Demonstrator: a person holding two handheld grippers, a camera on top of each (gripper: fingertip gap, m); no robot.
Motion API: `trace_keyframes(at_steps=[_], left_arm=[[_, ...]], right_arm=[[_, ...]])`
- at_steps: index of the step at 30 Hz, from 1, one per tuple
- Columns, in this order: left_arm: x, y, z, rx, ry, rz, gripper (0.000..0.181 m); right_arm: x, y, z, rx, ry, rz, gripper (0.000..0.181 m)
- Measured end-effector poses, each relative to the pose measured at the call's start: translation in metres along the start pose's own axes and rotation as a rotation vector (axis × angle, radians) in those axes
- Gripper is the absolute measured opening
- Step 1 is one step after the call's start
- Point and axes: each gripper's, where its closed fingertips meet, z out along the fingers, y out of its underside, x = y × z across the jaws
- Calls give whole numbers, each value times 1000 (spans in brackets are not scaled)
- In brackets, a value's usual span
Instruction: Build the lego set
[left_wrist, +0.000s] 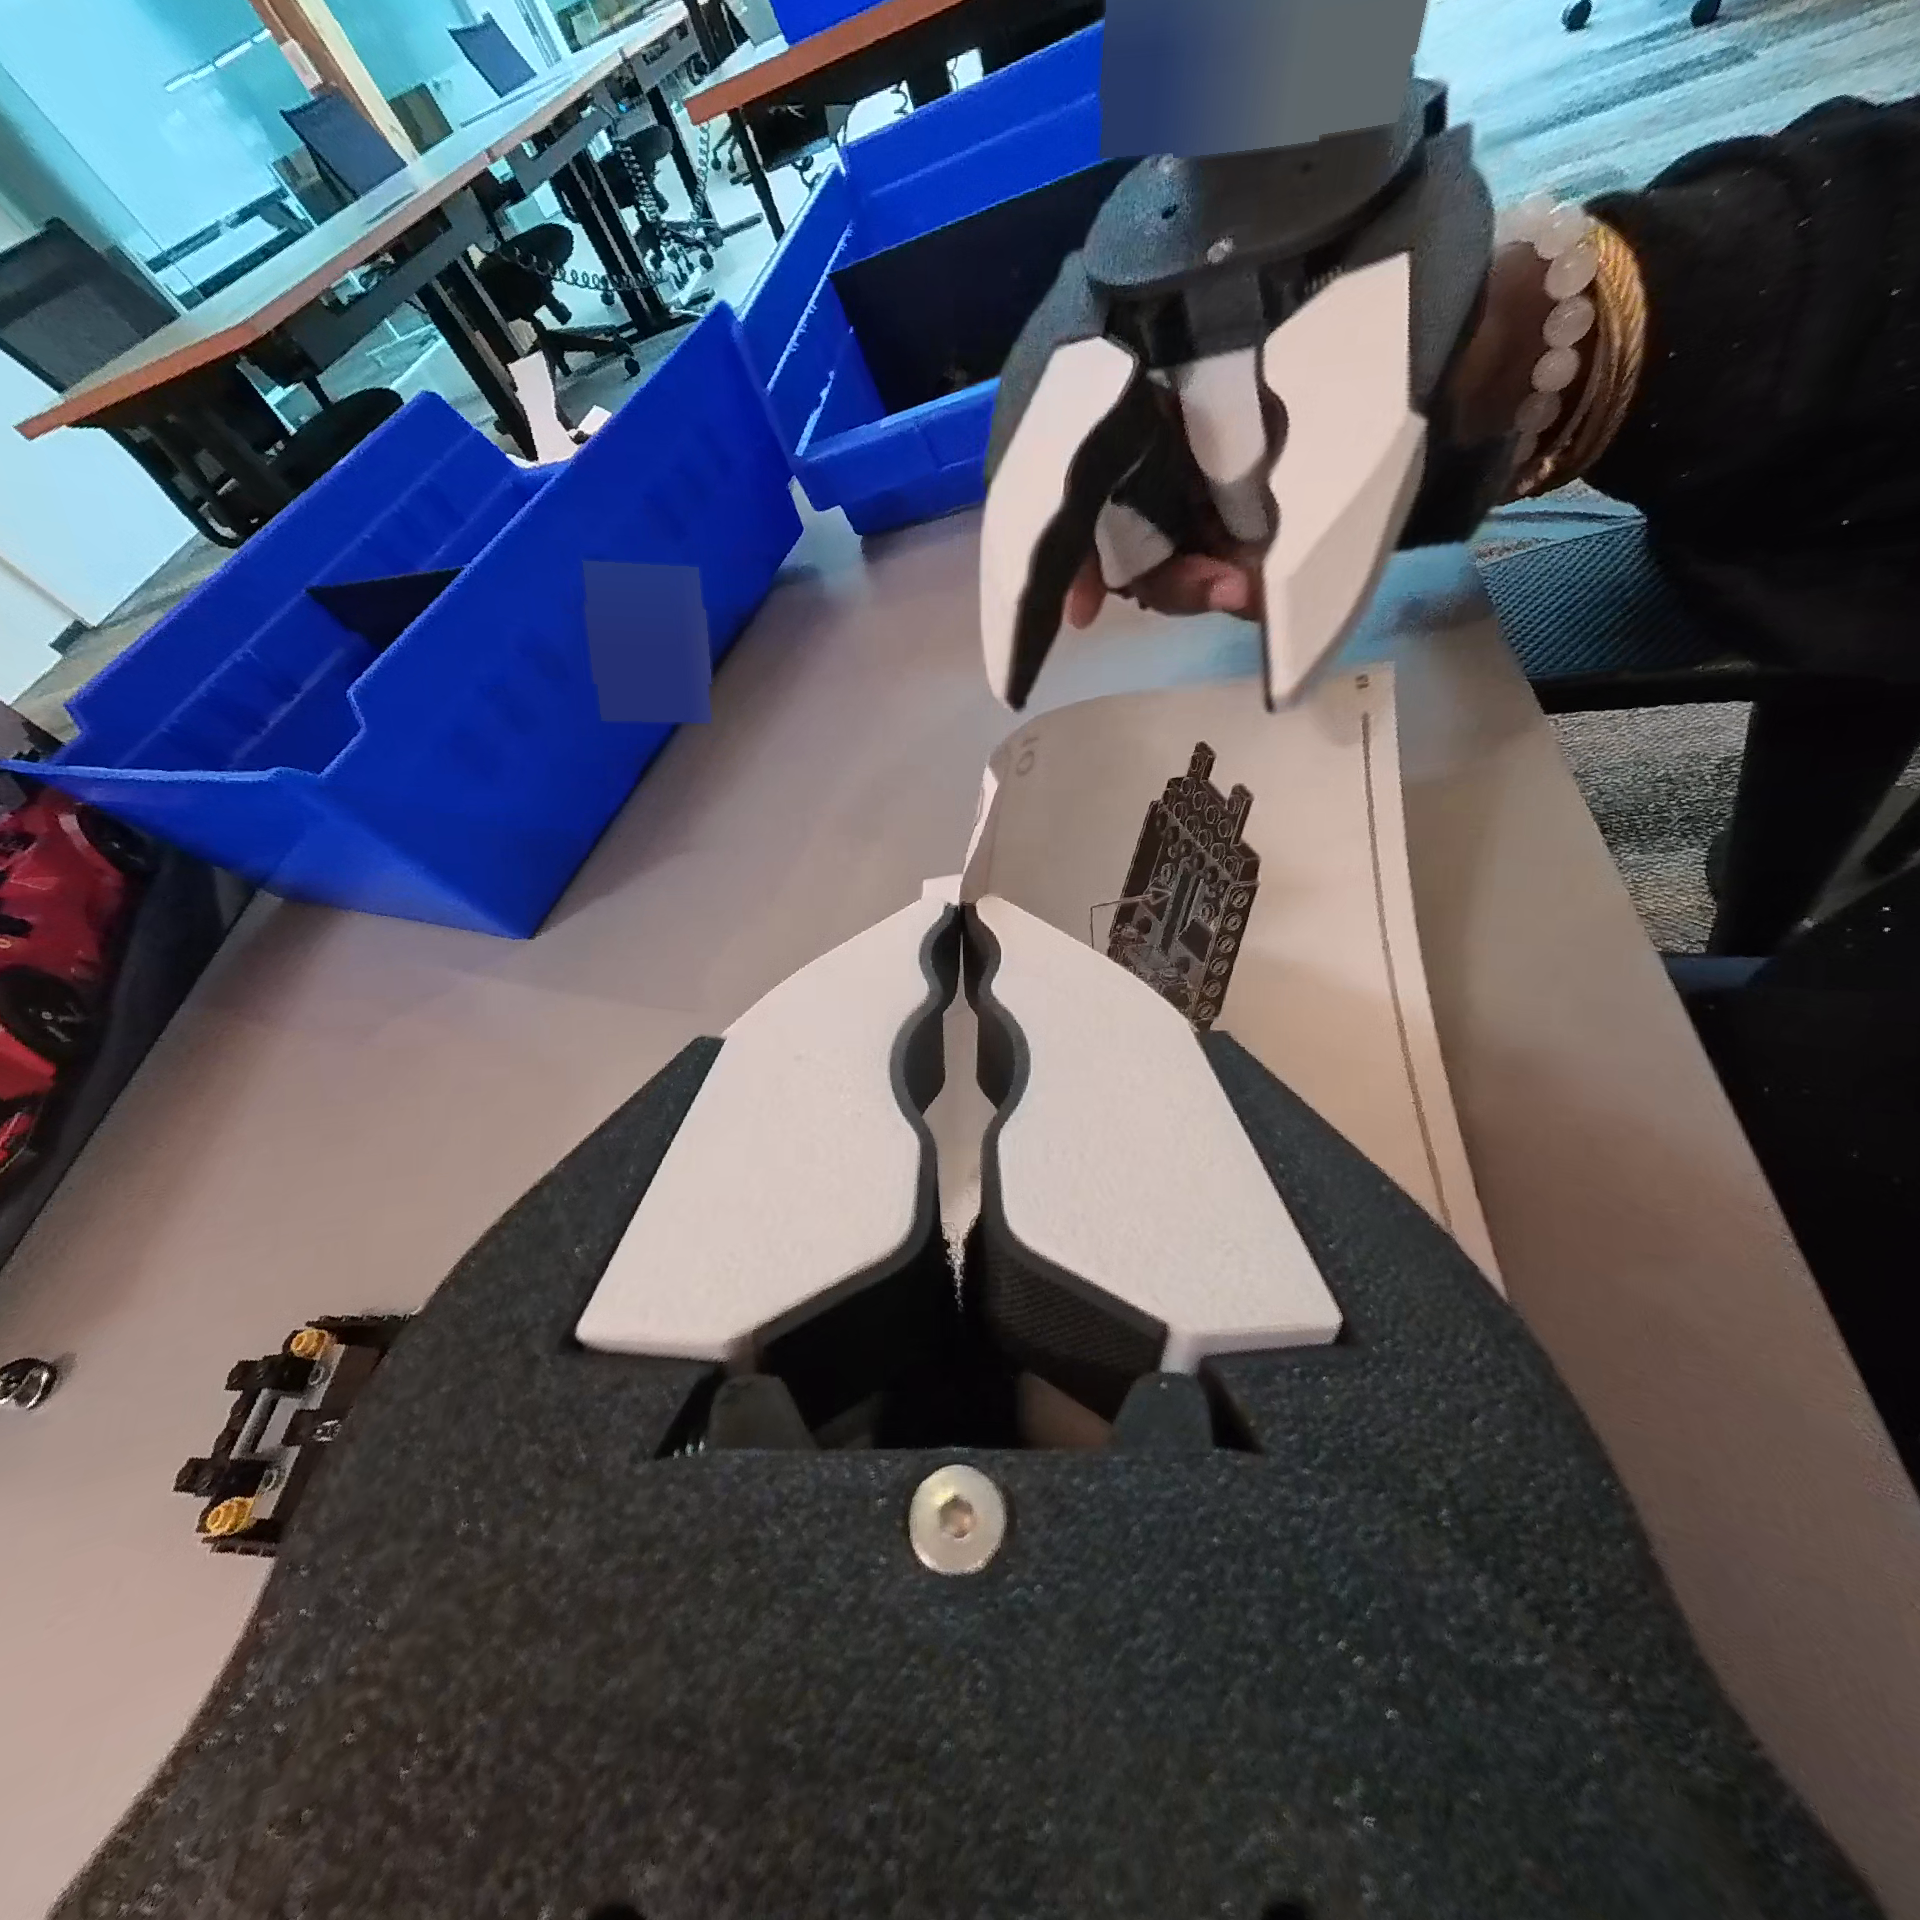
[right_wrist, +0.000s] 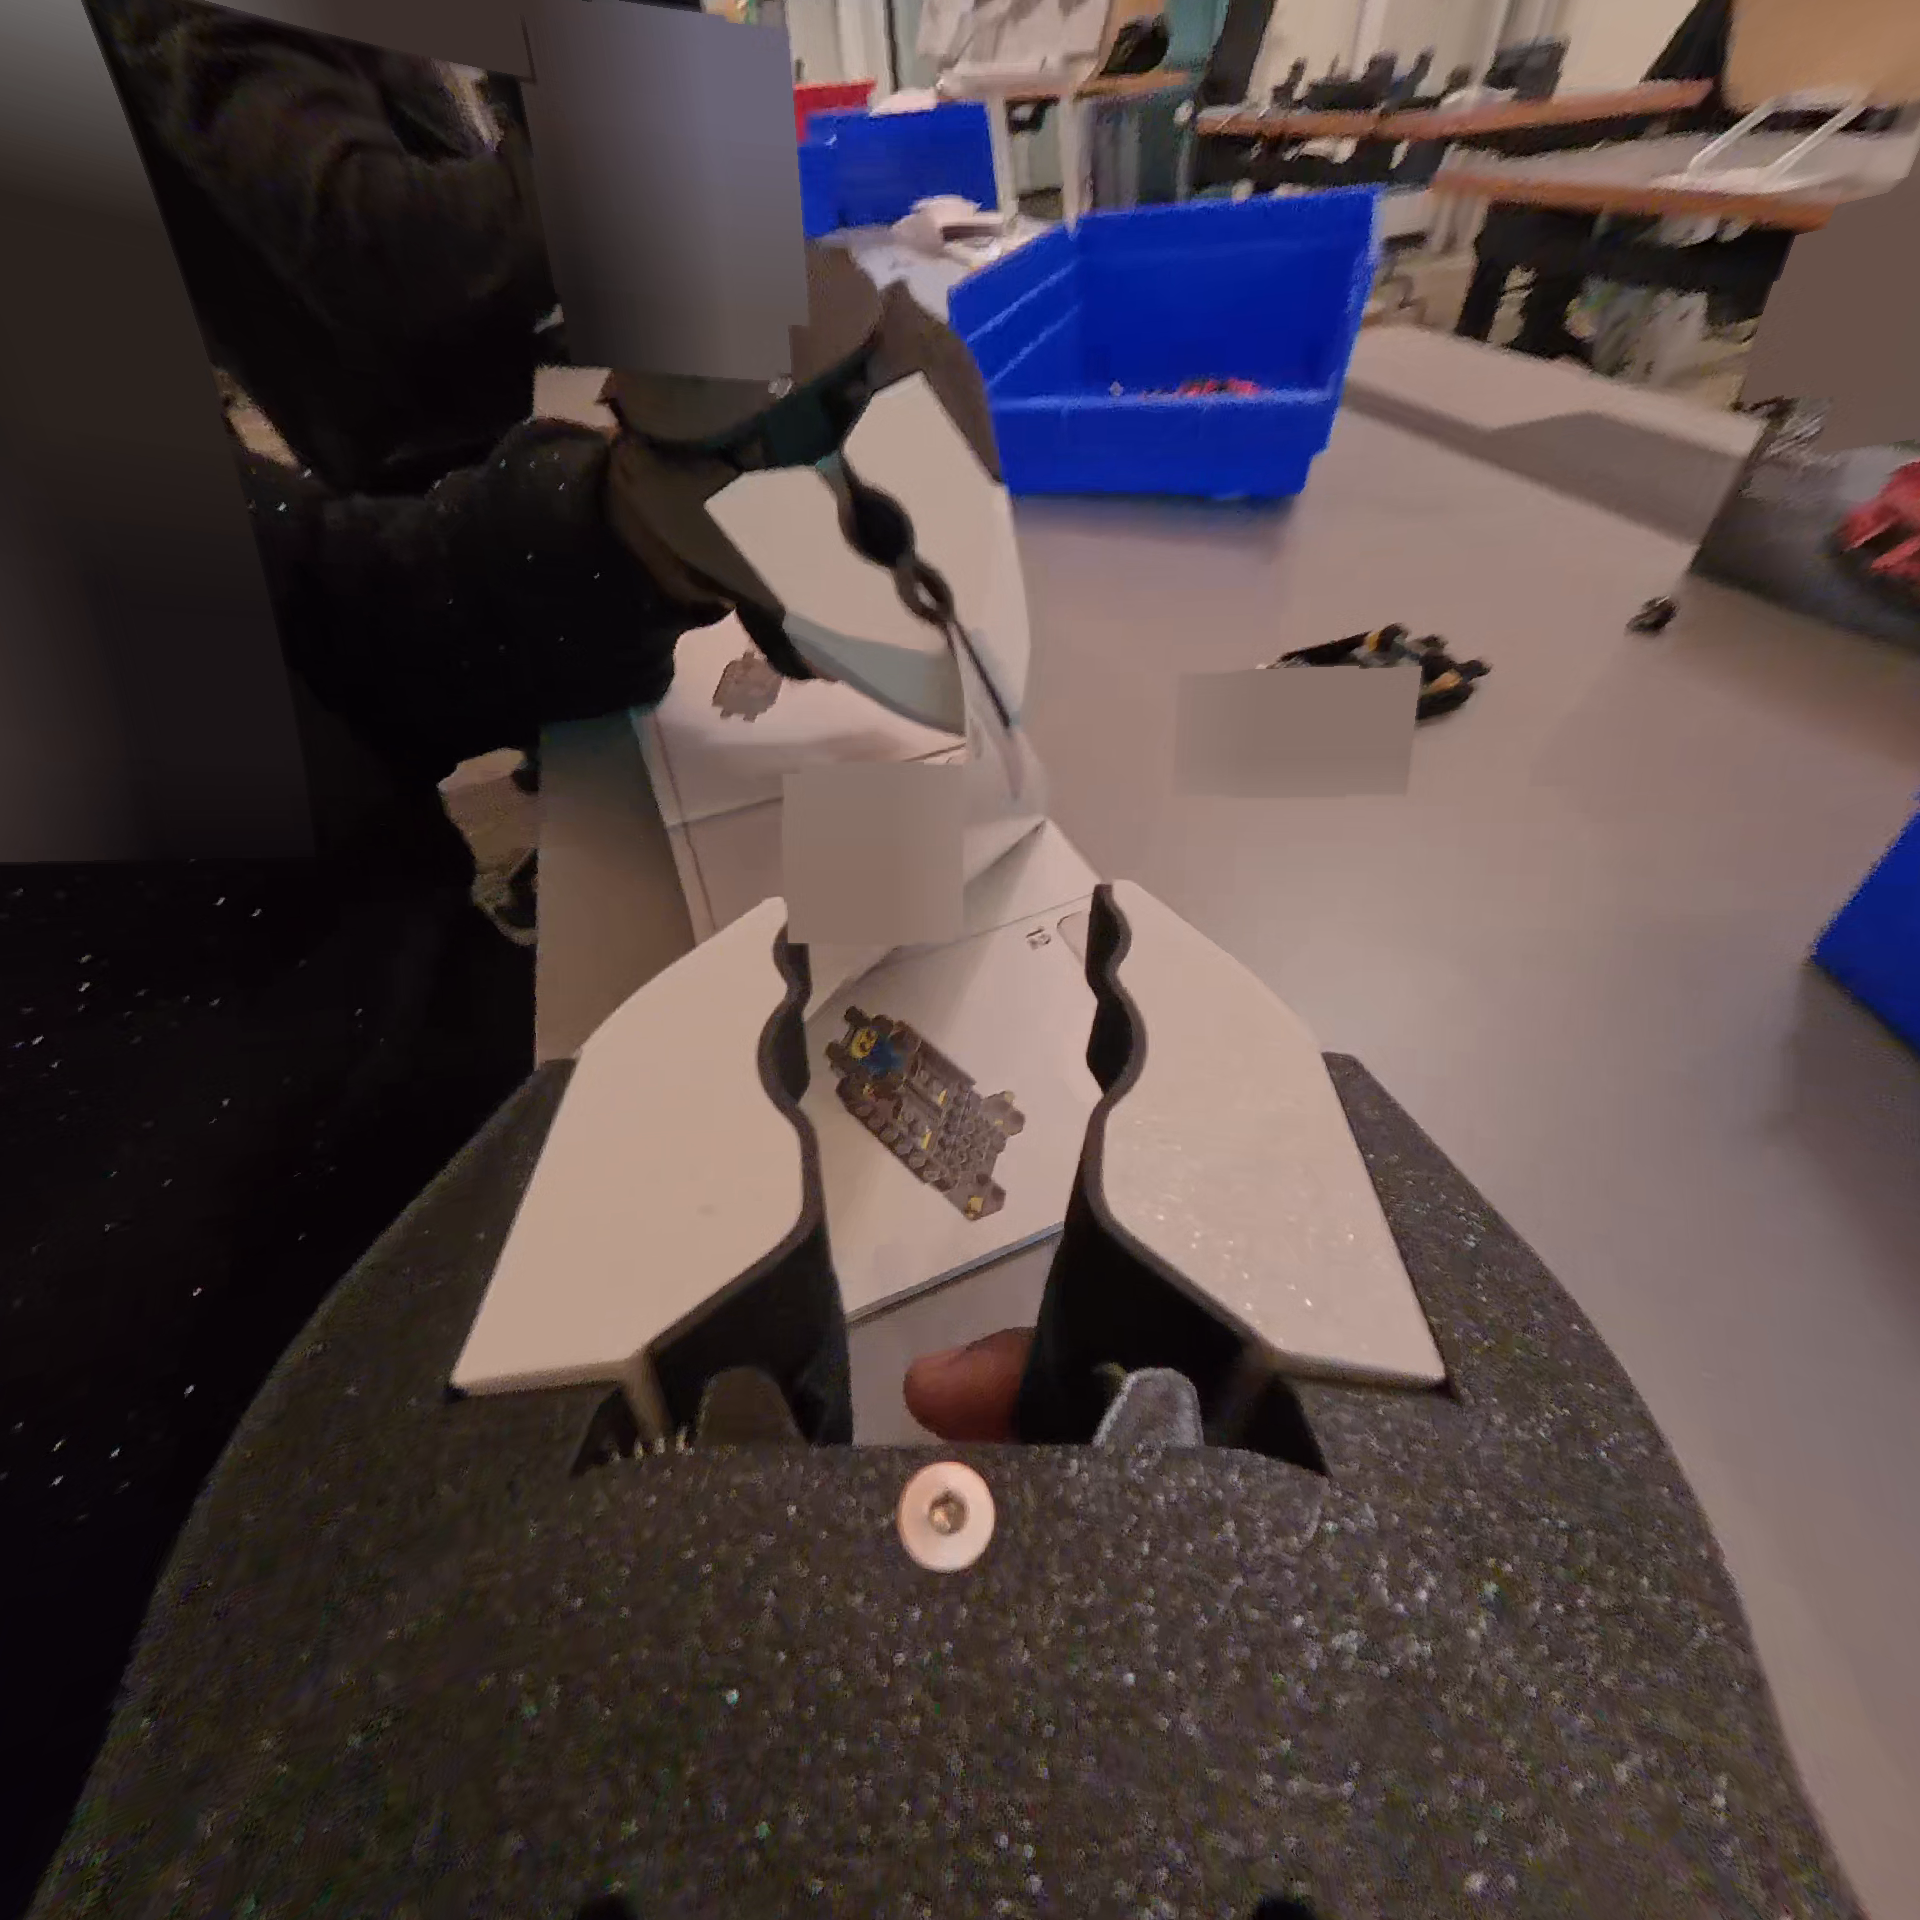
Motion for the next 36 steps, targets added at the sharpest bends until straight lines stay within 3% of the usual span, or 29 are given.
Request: trace_keyframes(at_steps=[4, 7, 11, 15, 21, 26, 29, 31, 36], left_arm=[[-1, 0, 0, 8, 1, -18, 0], [0, 2, 1, 4, 4, -17, 0], [0, 3, 2, -4, 0, -6, 0], [-1, 4, 3, -6, -5, -11, 0], [-5, 7, 4, -20, -30, -6, 0], [-3, 8, 5, -25, -23, -4, 3], [-4, 10, 6, -34, -35, -1, 10], [-5, 13, 6, -54, -35, -6, 23], [-24, 23, -15, -220, -32, -142, 116]], right_arm=[[-5, 16, 10, -91, -36, 42, 69], [-9, 22, 19, -128, -46, 74, 72], [-15, 24, 29, -145, -56, 88, 62], [-16, 28, 31, -172, -51, 64, 36], [-24, 16, 27, -112, -117, 129, 33], [-22, 20, 26, -144, -97, 113, 5], [-24, 20, 26, -135, -113, 107, 0], [-23, 20, 25, -130, -118, 117, 0], [-19, 17, 25, -84, -133, 189, 0]])
